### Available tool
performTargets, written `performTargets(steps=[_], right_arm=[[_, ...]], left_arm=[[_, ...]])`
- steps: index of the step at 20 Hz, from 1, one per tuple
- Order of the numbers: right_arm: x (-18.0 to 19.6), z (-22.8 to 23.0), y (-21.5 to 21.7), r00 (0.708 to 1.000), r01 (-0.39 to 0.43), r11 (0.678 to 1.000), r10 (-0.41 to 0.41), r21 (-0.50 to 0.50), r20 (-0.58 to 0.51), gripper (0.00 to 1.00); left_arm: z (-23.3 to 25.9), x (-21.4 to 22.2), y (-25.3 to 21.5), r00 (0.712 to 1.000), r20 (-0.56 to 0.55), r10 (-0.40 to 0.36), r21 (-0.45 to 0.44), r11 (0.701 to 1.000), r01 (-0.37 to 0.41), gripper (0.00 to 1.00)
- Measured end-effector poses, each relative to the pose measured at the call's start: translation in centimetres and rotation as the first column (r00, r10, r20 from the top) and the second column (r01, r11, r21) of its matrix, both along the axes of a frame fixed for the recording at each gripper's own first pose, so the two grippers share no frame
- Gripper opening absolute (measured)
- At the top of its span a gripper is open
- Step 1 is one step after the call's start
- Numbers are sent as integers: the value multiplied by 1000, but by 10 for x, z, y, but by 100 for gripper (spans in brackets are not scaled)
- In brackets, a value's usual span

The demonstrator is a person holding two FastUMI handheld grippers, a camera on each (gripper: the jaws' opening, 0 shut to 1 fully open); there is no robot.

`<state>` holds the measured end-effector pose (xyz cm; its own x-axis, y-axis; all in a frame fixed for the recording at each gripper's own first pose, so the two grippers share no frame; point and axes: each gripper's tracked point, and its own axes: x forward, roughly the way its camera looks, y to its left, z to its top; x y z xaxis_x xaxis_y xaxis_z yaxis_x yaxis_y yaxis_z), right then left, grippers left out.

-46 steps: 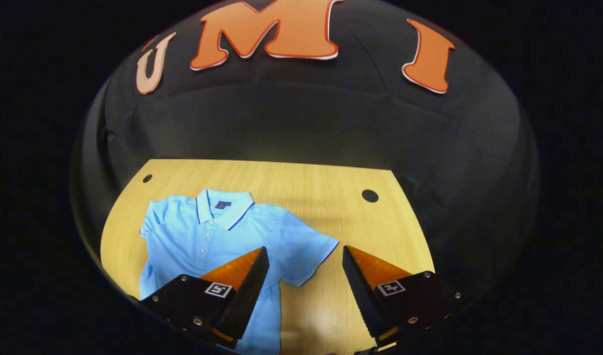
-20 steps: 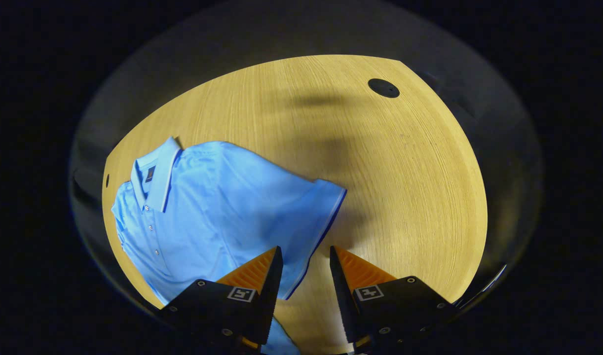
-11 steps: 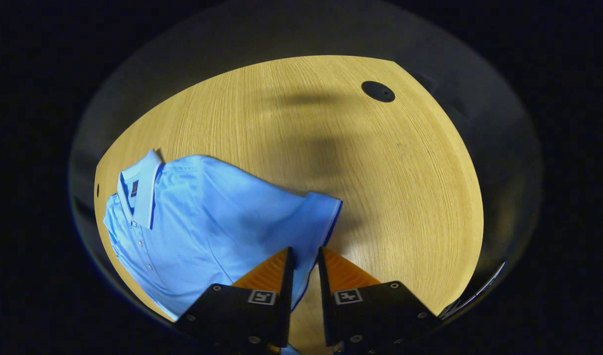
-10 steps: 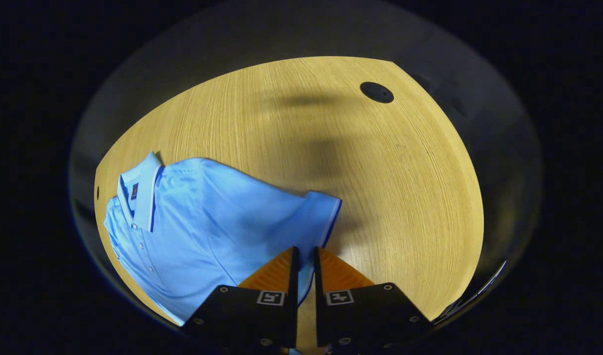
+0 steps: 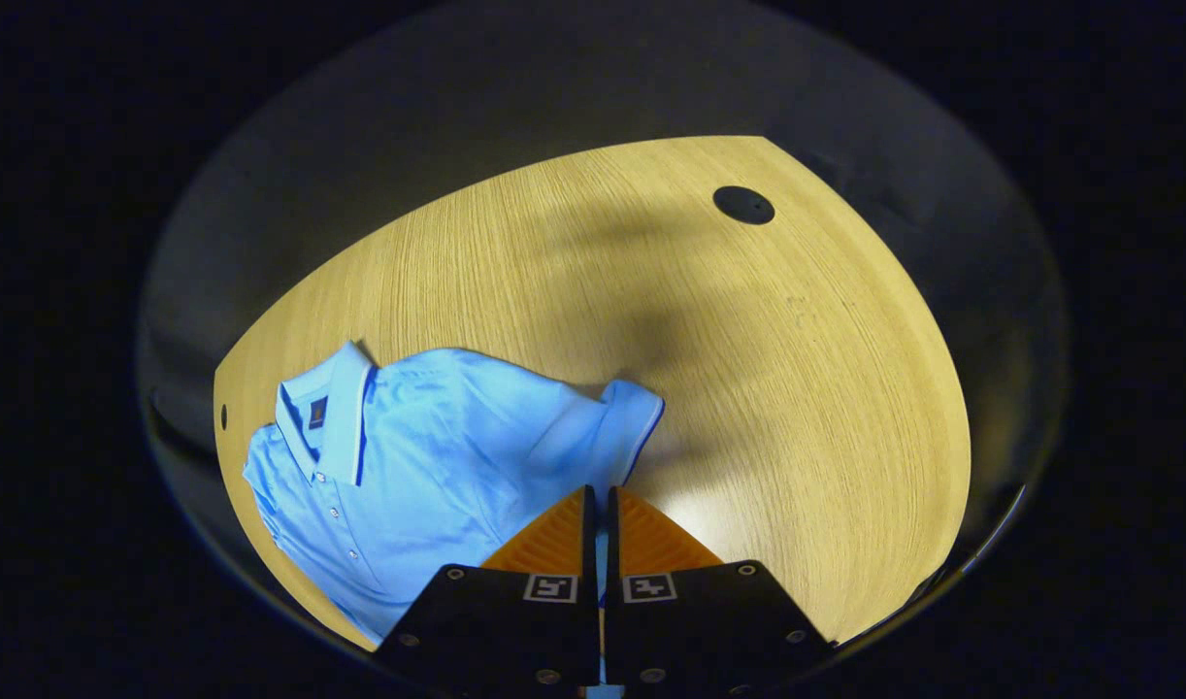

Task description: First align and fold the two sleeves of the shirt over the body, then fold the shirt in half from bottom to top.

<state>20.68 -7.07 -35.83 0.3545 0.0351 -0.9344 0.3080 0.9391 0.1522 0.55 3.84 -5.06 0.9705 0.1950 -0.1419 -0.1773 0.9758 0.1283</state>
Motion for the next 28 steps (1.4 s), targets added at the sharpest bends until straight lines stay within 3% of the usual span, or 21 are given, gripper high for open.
performTargets(steps=[12, 20, 25, 28], right_arm=[[1, 55, 75, 996, 26, 998, -31, 59, 89, 2], [-3, 60, 131, 994, -24, 998, 18, 62, 106, 3], [-8, 61, 161, 990, -68, 995, 59, 67, 132, 4], [-13, 65, 170, 983, -105, 993, 96, 52, 155, 10]], left_arm=[[-41, 13, 97, 998, -42, -47, -58, 997, 45, 100], [-76, 45, 128, 991, -83, -101, -136, 987, 89, 100], [-117, 81, 129, 970, -170, -171, -229, 965, 130, 100], [-146, 98, 128, 949, -245, -198, -281, 951, 126, 100]])
